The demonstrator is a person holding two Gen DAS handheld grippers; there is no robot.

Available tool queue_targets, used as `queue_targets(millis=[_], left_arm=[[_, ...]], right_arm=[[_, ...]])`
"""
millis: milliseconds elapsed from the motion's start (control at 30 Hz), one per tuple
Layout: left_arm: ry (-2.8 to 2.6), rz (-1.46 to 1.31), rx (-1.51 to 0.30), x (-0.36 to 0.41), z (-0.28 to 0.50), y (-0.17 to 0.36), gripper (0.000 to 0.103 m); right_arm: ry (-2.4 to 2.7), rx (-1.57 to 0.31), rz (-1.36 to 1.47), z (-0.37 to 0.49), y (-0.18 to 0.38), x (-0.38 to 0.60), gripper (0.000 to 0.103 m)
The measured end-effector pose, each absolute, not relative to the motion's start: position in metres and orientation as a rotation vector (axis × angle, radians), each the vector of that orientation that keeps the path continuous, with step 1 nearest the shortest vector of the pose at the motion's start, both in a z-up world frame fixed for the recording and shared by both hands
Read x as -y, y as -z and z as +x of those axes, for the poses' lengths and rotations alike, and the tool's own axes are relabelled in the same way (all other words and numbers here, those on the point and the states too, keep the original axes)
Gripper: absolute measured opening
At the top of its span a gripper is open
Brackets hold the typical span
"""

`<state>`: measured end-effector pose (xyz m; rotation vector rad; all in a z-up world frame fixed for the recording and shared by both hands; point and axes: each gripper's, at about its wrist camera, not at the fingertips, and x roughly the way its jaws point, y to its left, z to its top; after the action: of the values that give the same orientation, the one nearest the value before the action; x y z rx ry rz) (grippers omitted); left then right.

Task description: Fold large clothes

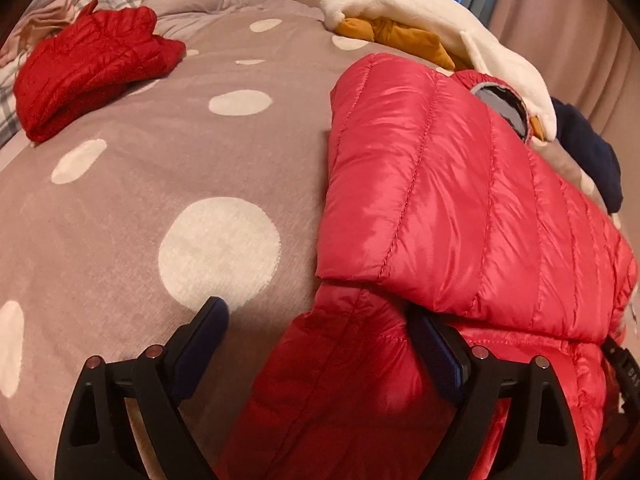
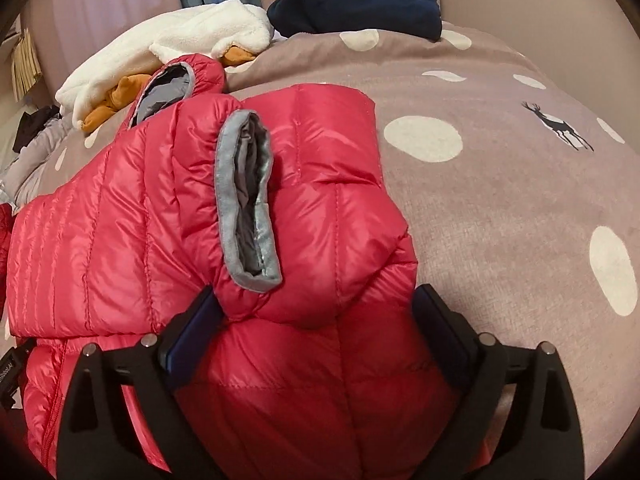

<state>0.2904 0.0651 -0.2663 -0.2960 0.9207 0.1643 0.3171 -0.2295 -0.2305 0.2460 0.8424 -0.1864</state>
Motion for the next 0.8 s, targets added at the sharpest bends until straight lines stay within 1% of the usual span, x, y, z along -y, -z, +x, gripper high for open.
queue_targets(millis=[600,800], left_arm=[[-0.159,-0.284,-0.905,-0.066,0.276,0.269,0.091],[-0.176,-0.283,-0.904,-0.066,0.277,0.269,0.095]], right_arm=[[0.21,-0.856,0.22,0.294,0.232,0.232,0.097],[0.212,-0.856,0.217,0.295,0.232,0.233,0.099]])
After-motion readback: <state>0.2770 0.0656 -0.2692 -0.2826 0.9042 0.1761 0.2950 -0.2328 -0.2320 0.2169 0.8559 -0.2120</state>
